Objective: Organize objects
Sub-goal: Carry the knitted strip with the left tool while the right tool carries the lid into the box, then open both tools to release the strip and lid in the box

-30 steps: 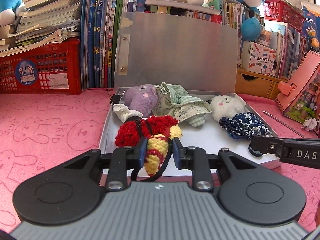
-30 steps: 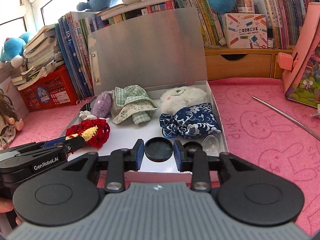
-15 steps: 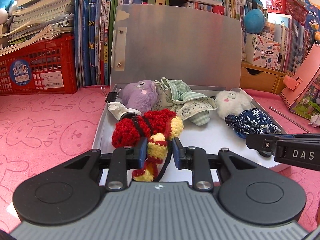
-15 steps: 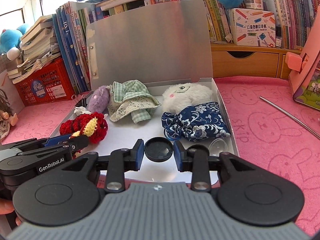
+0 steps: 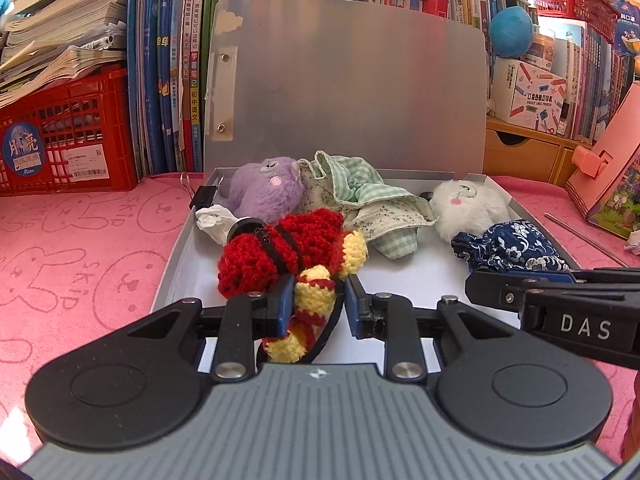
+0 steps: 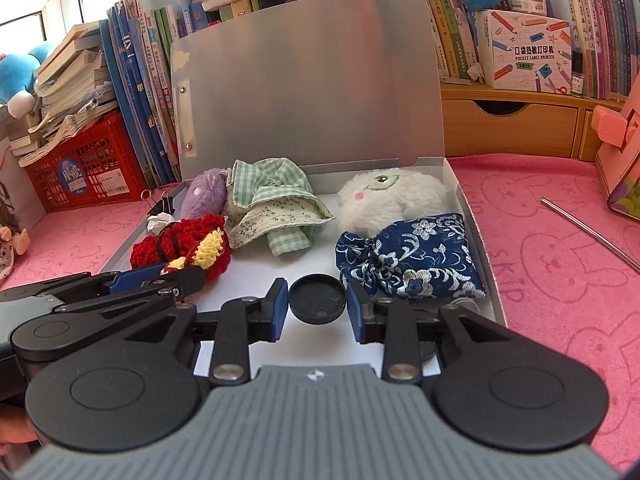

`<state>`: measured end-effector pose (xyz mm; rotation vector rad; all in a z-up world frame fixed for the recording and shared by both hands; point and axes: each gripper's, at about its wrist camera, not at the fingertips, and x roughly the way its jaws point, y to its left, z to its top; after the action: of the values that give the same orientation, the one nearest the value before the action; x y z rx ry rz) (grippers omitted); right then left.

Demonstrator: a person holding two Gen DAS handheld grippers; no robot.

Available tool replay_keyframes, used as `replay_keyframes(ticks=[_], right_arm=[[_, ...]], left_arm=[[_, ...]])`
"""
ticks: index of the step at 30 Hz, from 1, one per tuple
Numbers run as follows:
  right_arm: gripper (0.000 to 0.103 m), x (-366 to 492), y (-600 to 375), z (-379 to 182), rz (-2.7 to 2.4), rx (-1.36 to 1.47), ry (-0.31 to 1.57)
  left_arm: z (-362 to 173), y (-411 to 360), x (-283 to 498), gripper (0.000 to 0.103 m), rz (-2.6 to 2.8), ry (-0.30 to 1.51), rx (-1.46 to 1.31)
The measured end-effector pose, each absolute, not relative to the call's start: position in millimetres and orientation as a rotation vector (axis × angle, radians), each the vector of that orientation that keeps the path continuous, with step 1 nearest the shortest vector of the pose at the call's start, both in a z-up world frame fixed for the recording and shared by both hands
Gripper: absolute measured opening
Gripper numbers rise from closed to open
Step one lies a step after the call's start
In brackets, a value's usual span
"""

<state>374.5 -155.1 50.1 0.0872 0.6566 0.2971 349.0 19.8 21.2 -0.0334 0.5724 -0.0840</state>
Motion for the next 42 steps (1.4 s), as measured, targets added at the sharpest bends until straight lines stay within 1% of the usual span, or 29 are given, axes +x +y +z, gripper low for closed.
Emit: replay_keyframes(ticks=[23, 27, 30, 31, 35, 40, 42], right_arm=[[0.037, 375.5, -154.1, 37.0, 0.287, 0.079, 0.680], [0.039, 375.4, -153.7, 36.8, 0.286, 0.079, 0.678], [0.039, 374.7, -153.2, 37.0, 0.287, 0.076, 0.675], [0.039, 374.4, -152.8, 37.2, 0.287, 0.074, 0.675], [0.040, 373.0, -152.2, 37.5, 0.288, 0.072, 0.671], [0.045, 369.3, -151.4, 38.5, 0.287, 0.063, 0.661], [0.052, 367.1, -151.4, 40.6, 0.286, 0.060, 0.652]], left_arm=[[15.2, 25.9, 355.3, 0.032, -0.086, 0.612, -0.077], [14.9, 25.6, 355.8, 0.032, -0.084, 0.615, -0.075], [14.7, 24.8, 355.9, 0.033, -0.083, 0.616, -0.071], [14.7, 24.5, 355.7, 0.035, -0.084, 0.616, -0.070], [15.4, 22.9, 352.3, 0.053, -0.097, 0.606, -0.064], [16.9, 19.5, 348.1, 0.062, -0.104, 0.594, -0.046], [17.8, 19.3, 345.9, 0.065, -0.105, 0.590, -0.048]])
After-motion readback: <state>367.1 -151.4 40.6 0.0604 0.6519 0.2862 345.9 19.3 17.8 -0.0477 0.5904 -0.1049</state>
